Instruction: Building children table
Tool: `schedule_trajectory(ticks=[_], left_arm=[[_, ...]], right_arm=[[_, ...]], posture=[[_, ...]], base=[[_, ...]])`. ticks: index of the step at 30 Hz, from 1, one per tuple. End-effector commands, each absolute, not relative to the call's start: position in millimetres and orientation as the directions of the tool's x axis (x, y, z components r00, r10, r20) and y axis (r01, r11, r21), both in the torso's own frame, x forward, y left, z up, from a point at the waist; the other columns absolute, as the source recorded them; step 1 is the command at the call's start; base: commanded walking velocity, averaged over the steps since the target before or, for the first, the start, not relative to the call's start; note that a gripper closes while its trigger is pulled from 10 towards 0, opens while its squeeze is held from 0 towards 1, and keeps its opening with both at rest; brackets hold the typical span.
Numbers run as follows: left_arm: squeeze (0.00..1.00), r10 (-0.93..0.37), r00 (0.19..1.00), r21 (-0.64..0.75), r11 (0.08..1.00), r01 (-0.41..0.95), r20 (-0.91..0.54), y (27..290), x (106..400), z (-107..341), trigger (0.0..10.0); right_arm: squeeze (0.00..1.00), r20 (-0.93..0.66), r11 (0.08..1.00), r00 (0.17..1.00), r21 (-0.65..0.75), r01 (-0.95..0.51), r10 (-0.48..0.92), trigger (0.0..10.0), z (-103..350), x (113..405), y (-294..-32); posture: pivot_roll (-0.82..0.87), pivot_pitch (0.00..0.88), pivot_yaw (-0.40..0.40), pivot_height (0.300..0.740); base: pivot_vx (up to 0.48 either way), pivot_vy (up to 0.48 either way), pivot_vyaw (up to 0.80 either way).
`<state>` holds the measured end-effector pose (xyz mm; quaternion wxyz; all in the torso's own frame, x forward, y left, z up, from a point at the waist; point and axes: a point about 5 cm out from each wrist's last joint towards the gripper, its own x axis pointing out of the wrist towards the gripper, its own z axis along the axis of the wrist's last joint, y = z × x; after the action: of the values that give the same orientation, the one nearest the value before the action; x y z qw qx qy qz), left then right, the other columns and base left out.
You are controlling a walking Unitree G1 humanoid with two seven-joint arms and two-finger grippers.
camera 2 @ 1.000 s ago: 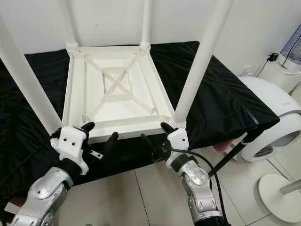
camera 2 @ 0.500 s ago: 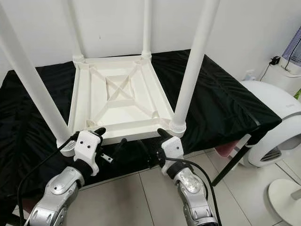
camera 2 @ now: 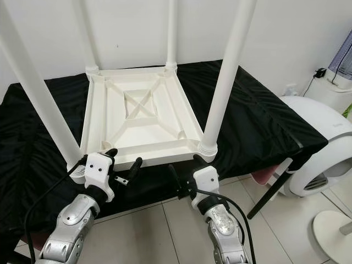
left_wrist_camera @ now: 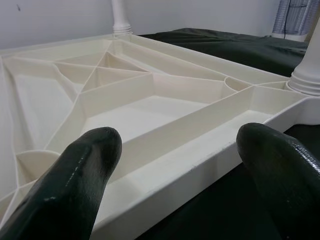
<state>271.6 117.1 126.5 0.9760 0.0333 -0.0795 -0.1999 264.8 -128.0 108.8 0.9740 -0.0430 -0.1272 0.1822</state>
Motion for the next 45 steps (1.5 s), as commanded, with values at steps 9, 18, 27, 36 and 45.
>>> schedule_trajectory(ticks=[9,18,27,36,45], left_arm=[[0.00,-0.192,0.969,0.080,0.980,0.182,0.154,137.5,258.9,114.1,10.0],[0.00,-0.118,0.978,0.074,0.991,0.107,0.171,150.3,252.3,112.2,10.0],[0.00,0.007,0.988,0.021,1.000,-0.010,0.154,174.8,256.4,107.5,10.0],[0.00,-0.007,0.989,0.039,0.999,0.001,0.147,180.8,254.5,104.6,10.0],[0.00,-0.080,0.981,0.056,0.996,0.072,0.174,169.5,254.3,108.8,10.0]], right_arm=[[0.00,0.218,0.956,0.932,-0.129,-0.265,0.288,10.0,96.5,258.8,-137.0],[0.00,0.229,0.971,0.947,-0.127,-0.202,0.226,10.0,95.4,254.8,-144.9],[0.00,0.229,0.990,0.969,-0.127,-0.061,0.089,10.0,90.6,259.9,-165.1],[0.00,0.234,0.989,0.968,-0.131,-0.065,0.094,10.0,91.1,257.4,-164.4],[0.00,0.242,0.989,0.966,-0.138,-0.054,0.087,10.0,91.8,256.8,-166.6]], posture=[[-0.07,0.035,0.037,0.740],[-0.07,0.016,0.044,0.740],[-0.06,0.004,0.047,0.740],[-0.07,0.013,0.044,0.740],[-0.08,0.022,0.047,0.740]], base=[[0.000,0.000,0.00],[0.000,0.000,0.00],[0.000,0.000,0.00],[0.000,0.000,0.00],[0.000,0.000,0.00]])
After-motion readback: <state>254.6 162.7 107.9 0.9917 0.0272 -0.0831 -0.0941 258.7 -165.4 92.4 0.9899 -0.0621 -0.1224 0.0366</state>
